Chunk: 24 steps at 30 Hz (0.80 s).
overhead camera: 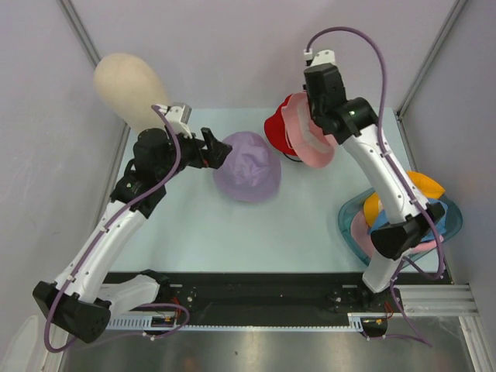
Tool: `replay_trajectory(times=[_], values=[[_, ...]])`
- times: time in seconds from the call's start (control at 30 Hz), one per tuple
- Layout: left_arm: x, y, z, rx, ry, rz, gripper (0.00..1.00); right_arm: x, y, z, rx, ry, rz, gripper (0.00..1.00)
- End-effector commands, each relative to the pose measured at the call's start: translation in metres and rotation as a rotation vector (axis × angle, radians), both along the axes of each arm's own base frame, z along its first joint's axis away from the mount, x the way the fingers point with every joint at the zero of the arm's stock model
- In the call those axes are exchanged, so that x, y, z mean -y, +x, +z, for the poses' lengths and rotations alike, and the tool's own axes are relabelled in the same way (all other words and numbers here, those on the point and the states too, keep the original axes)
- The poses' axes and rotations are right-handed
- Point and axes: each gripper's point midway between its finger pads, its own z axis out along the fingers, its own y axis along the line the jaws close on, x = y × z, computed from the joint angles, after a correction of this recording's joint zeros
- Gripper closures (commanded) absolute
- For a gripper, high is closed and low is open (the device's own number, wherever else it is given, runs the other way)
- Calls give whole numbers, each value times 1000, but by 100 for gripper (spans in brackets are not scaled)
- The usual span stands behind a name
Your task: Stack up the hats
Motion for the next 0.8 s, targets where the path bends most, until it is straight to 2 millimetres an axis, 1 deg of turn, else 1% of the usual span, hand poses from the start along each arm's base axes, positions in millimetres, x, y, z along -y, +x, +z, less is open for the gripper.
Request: replay_trajectory(times=[0.0,0.07,0.1,0.17,0.27,0.3,0.37,0.4,0.43,0.5,0.53,0.57,0.6,0.63,0.67,0.73,0.77], values=[[8,-6,25,19,-75,-30,0,-32,22,16,85,9,48,100],[6,-8,22,4,-70,-24,0,-35,27,21,96,2,53,100],[5,-8,19,-6,-65,-19,0,-39,31,26,111,8,61,100],[1,-9,14,-22,-54,3,0,-46,33,35,133,7,95,100],[-8,-7,5,-49,-44,57,0,-63,34,40,167,9,138,100],[-9,-7,5,-52,-45,64,0,-77,31,38,166,13,168,100],[-13,-5,4,-63,-61,85,0,-96,27,35,171,21,216,100],[-15,-5,4,-70,-72,92,0,-117,20,36,186,27,260,100],[-17,-5,3,-78,-83,95,0,-128,17,31,179,23,283,100],[-27,-2,0,-102,-111,128,0,-147,10,27,180,29,319,100],[-31,-2,-1,-107,-121,138,0,-166,4,20,167,26,349,100],[-39,1,-5,-121,-134,159,0,-174,1,15,158,26,361,100],[-43,-1,-4,-118,-139,164,0,-180,-3,12,149,25,373,100],[-46,-1,-6,-123,-135,169,0,-193,-11,10,145,34,400,100],[-51,0,-7,-119,-123,180,0,-200,-15,6,138,34,416,100],[-57,-2,-8,-118,-106,192,0,-217,-29,6,138,41,465,100],[-58,-3,-9,-119,-102,197,0,-224,-33,1,128,39,482,100]])
